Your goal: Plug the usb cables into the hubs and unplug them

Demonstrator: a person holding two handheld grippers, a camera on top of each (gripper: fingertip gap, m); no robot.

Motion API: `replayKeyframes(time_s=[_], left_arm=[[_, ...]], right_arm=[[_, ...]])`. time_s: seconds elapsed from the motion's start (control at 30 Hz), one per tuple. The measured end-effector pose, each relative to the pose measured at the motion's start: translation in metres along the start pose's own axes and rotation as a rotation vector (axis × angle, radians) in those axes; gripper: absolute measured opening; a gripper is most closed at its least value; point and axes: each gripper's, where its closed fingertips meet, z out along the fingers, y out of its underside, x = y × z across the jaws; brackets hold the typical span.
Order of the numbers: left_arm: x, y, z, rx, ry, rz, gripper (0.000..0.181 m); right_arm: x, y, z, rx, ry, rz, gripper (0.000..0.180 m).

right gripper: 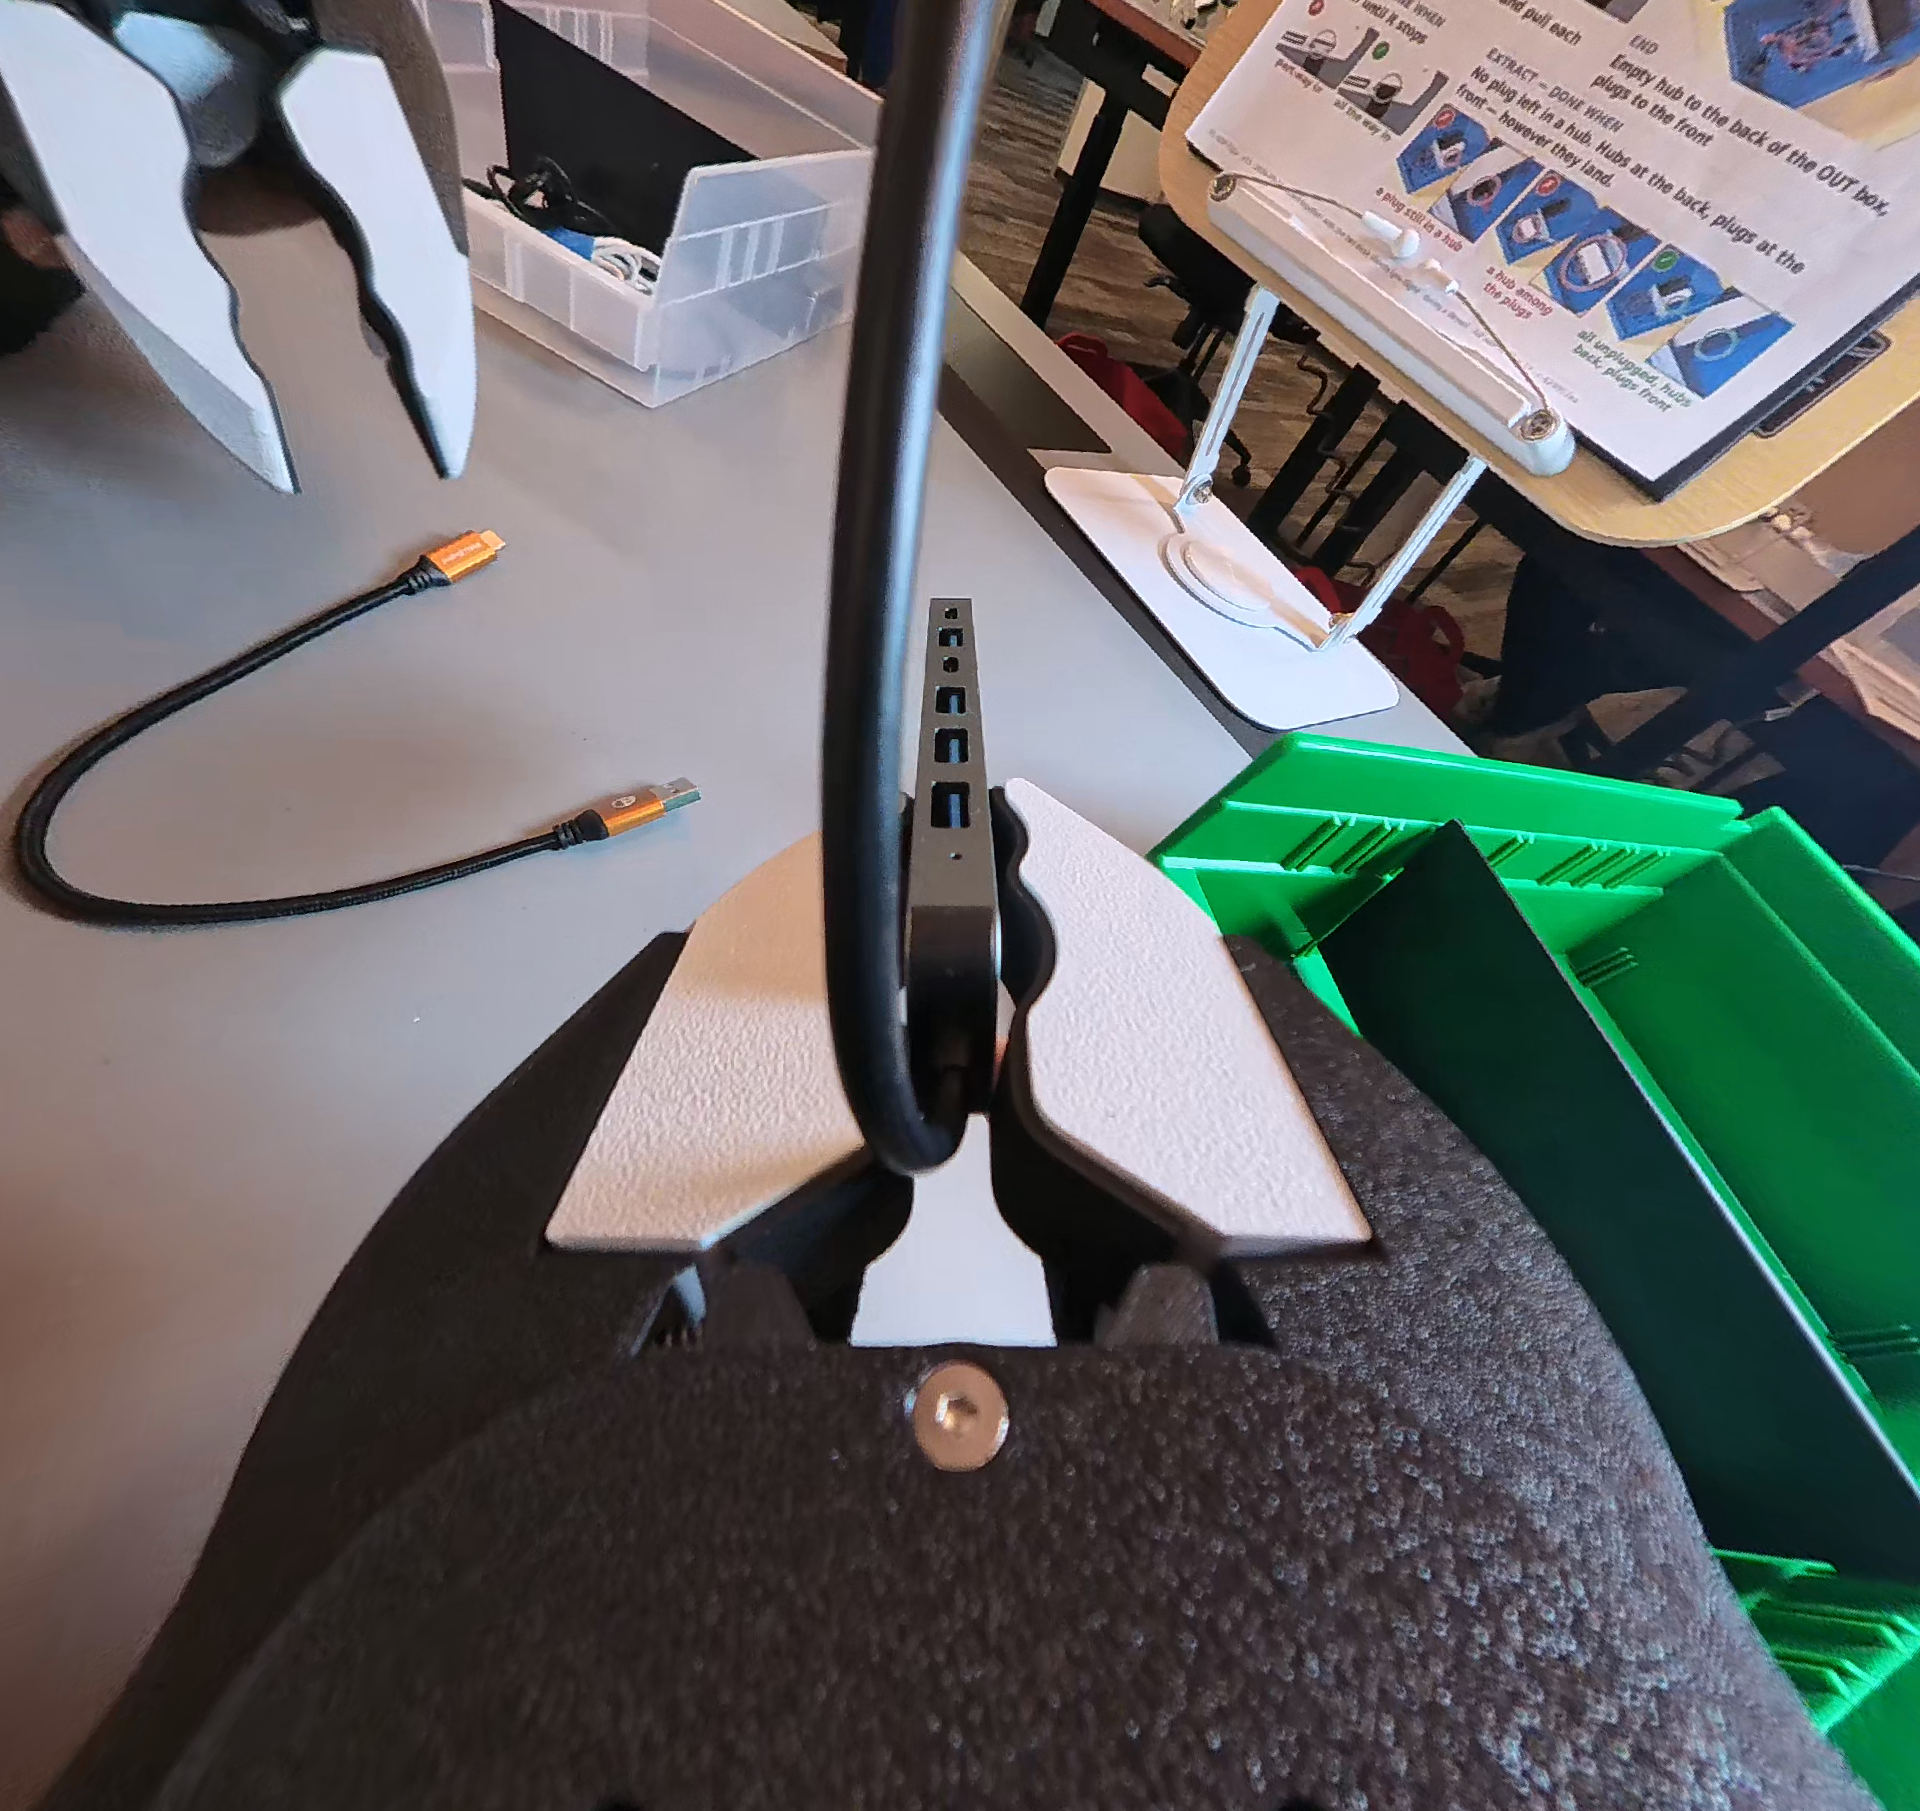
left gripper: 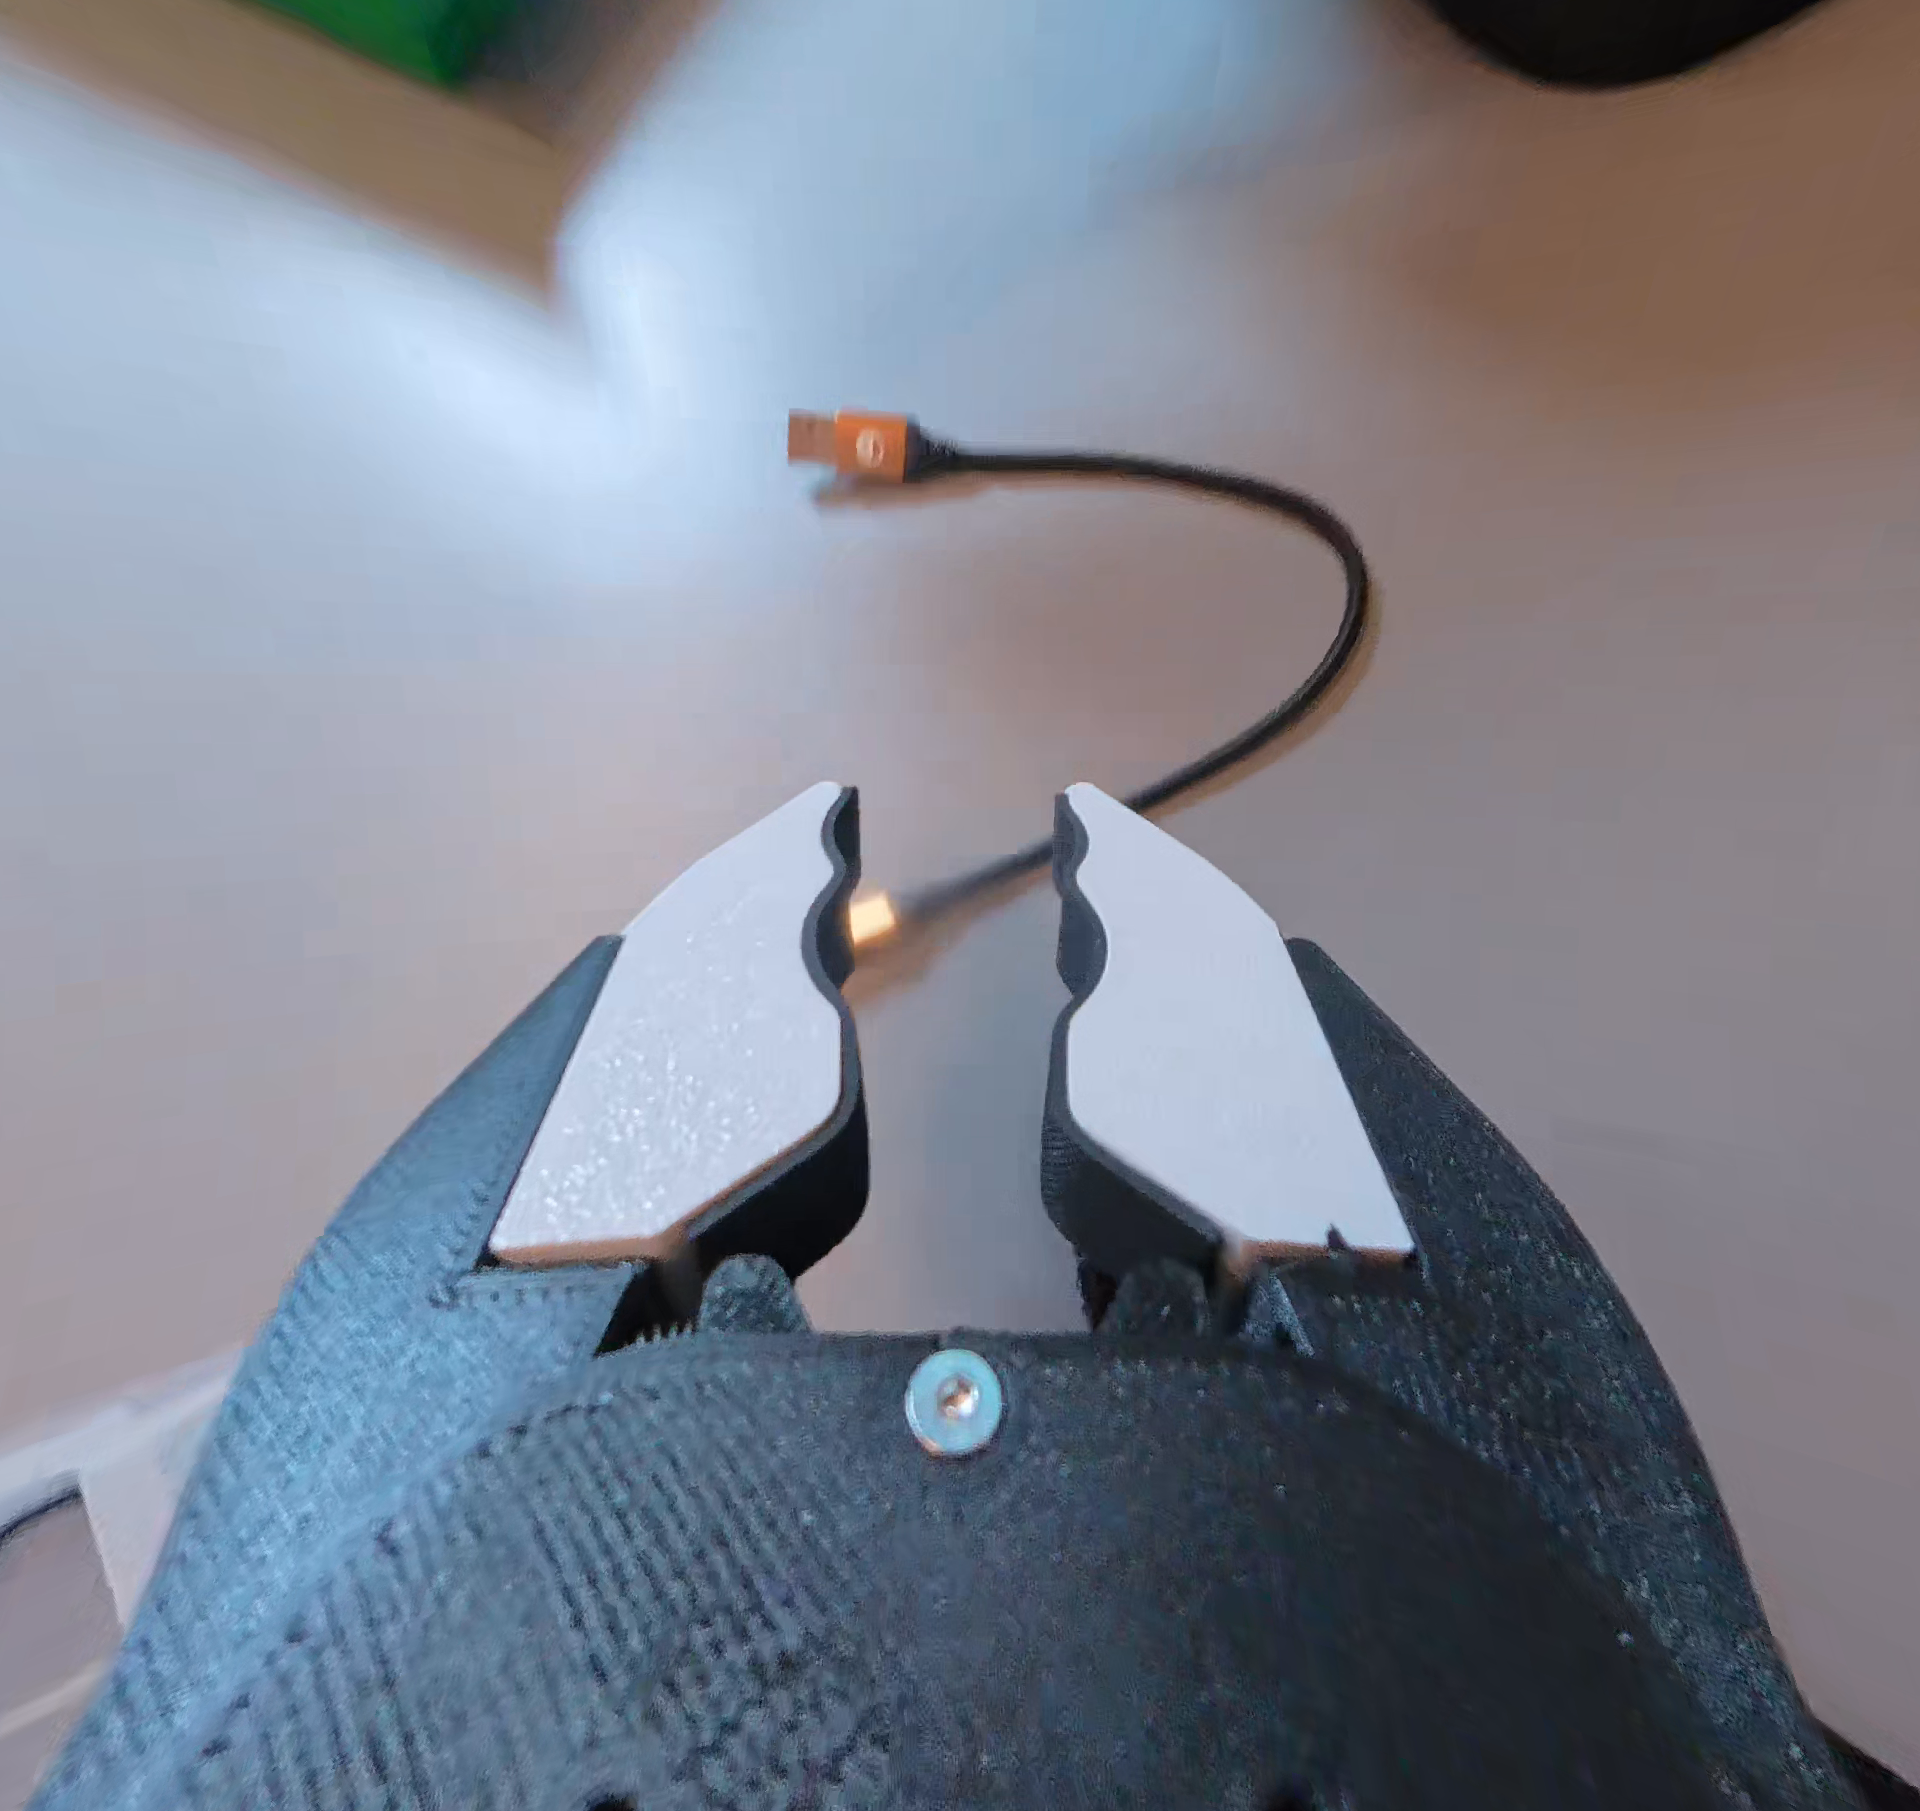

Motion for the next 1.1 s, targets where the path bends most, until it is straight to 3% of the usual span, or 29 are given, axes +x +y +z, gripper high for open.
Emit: replayKeyframes(time_s=[0.33, 0.63, 0.93, 1.1], left_arm=[[-0.004, 0.047, 0.004, -0.202, -0.006, -0.093, 0.041], [-0.021, 0.045, 0.001, -0.076, -0.065, -0.441, 0.044], [-0.011, 0.044, 0.016, -0.111, -0.102, -0.460, 0.035], [-0.023, 0.041, 0.030, -0.220, -0.157, -0.305, 0.023]], right_arm=[[-0.007, -0.002, 0.003, 0.005, -0.012, -0.029, 0.012], [-0.003, -0.003, 0.001, 0.010, 0.004, -0.024, 0.012], [-0.002, 0.002, 0.001, -0.001, 0.004, -0.025, 0.012], [-0.001, 0.001, -0.001, 0.006, 0.007, -0.022, 0.012]])
